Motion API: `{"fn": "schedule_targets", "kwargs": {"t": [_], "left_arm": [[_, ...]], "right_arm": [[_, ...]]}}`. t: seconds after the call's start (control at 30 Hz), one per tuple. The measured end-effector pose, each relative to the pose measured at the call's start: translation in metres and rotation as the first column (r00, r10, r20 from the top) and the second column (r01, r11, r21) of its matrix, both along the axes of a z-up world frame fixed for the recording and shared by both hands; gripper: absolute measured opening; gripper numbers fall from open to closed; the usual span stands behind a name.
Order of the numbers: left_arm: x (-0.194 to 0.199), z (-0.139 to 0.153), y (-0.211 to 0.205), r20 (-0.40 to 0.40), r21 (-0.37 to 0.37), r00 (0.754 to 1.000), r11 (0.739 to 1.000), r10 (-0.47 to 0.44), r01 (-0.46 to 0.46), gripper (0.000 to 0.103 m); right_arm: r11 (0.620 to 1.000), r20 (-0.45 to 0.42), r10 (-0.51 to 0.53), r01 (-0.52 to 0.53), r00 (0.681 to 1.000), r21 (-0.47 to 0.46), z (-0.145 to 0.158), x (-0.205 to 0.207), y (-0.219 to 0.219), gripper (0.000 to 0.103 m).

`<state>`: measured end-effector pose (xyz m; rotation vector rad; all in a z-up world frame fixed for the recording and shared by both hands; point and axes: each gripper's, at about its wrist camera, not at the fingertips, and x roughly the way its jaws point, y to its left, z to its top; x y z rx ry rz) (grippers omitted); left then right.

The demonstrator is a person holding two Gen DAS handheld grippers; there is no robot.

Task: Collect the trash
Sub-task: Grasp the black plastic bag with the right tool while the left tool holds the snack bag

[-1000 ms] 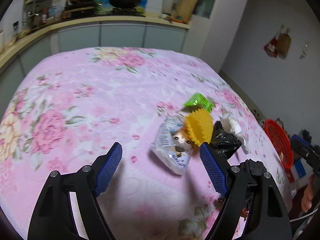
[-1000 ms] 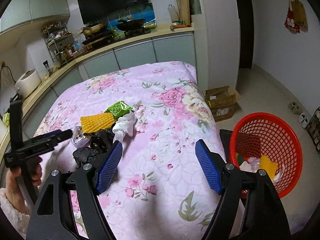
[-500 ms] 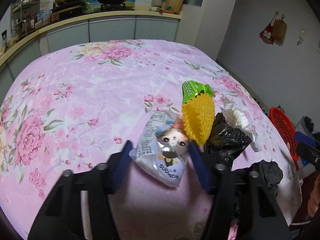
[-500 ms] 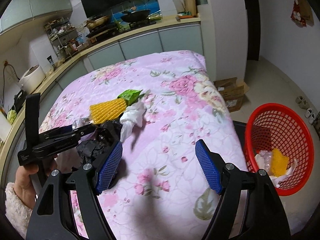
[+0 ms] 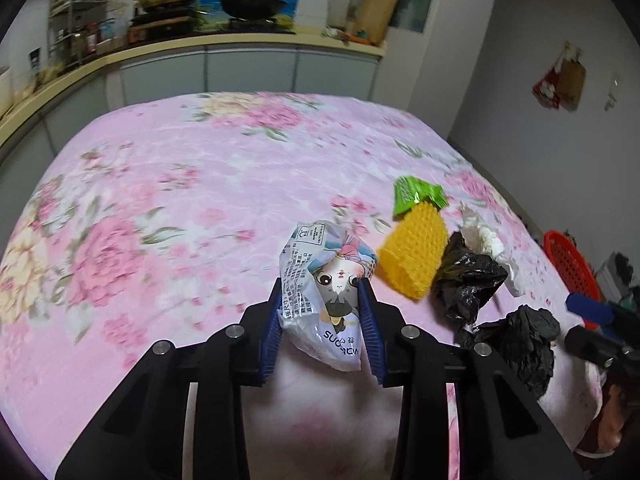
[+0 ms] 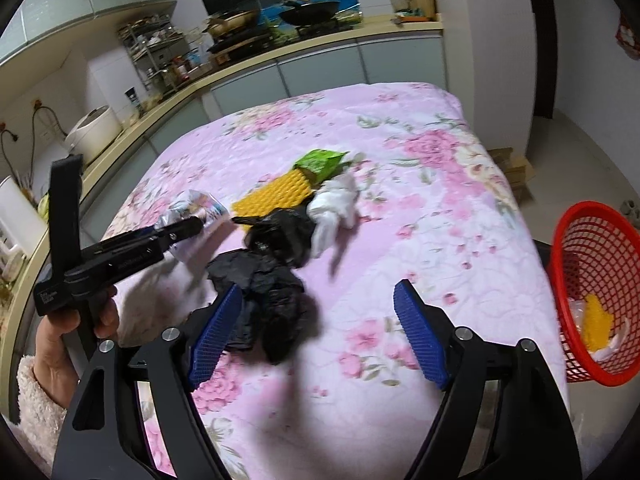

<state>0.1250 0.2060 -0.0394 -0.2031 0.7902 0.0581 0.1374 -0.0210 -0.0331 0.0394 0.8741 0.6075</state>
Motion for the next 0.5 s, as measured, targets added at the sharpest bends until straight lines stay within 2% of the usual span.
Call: {"fn": "schedule_targets", "kwargs": {"t": [0.27, 0.5], "left_arm": [[-0.03, 0.016, 0.037, 0.04, -0.017, 0.99, 0.99, 0.138, -0.138, 0.034], [-0.036, 0.017, 0.047, 0.041, -0.029, 0.984, 0.984, 0.175, -0.174, 0.034]], "right_arm": [[0.997, -0.026, 0.073, -0.073, 0.997, -0.014, -0.011, 0.0, 0.03, 0.078], [0.994, 0.001, 0.089, -0.089, 0.996, -0.063, -0.019, 0.006, 0.051, 0.078]]}}
